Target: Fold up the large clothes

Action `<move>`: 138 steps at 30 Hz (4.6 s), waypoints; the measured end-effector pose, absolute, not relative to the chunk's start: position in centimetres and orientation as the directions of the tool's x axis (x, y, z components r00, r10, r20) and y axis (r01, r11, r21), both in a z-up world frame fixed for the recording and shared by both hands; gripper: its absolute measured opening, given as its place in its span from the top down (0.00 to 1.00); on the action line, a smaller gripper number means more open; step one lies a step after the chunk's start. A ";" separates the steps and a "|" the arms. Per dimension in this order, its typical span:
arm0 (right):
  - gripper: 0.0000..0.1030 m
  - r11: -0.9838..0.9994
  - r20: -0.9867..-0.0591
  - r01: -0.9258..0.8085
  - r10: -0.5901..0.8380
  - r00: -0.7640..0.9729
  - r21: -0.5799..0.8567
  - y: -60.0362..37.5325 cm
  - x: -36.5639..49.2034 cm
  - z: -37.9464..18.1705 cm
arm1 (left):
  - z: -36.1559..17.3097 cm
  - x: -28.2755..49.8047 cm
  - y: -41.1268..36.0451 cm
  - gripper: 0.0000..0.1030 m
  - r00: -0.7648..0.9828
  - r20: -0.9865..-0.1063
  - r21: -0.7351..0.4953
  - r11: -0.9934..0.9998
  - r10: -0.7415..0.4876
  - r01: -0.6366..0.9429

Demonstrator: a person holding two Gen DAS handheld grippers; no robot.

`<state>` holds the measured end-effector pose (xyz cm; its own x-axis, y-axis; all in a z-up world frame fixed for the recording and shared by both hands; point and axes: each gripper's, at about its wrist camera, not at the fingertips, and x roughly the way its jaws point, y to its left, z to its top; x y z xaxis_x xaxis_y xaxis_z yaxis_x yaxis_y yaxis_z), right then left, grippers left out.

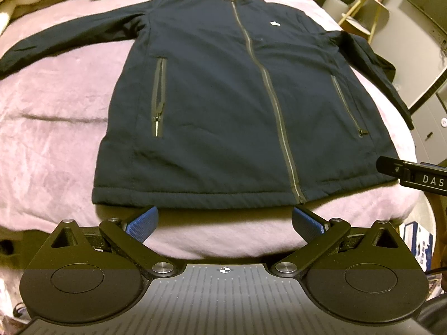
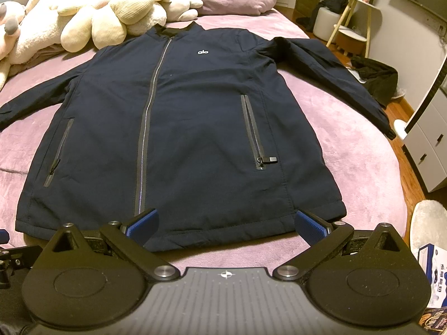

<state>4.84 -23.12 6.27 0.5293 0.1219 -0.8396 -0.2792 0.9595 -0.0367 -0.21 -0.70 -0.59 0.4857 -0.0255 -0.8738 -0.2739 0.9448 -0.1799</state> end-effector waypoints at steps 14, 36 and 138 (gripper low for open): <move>0.00 0.958 -0.842 -0.283 0.122 0.526 -0.038 -22.7 4.9 6.3 | -0.6 -0.3 -0.6 0.00 0.483 -0.875 -0.189 0.942 -0.034 -0.276; 0.00 0.959 -0.850 -0.280 0.124 0.512 -0.029 -22.9 5.1 5.8 | -1.0 0.3 0.5 0.00 0.467 -0.883 -0.207 0.937 -0.055 -0.280; 0.87 0.794 -0.445 -0.486 0.310 0.840 -0.366 -11.9 35.2 2.0 | -2.5 18.5 13.6 0.00 0.702 -0.711 -0.308 0.881 0.038 -0.360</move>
<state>35.18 -11.92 1.99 0.8402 0.3095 -0.4453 -0.4861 0.7938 -0.3655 18.53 13.57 -2.53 0.7023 0.0384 -0.7108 -0.3596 0.8809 -0.3077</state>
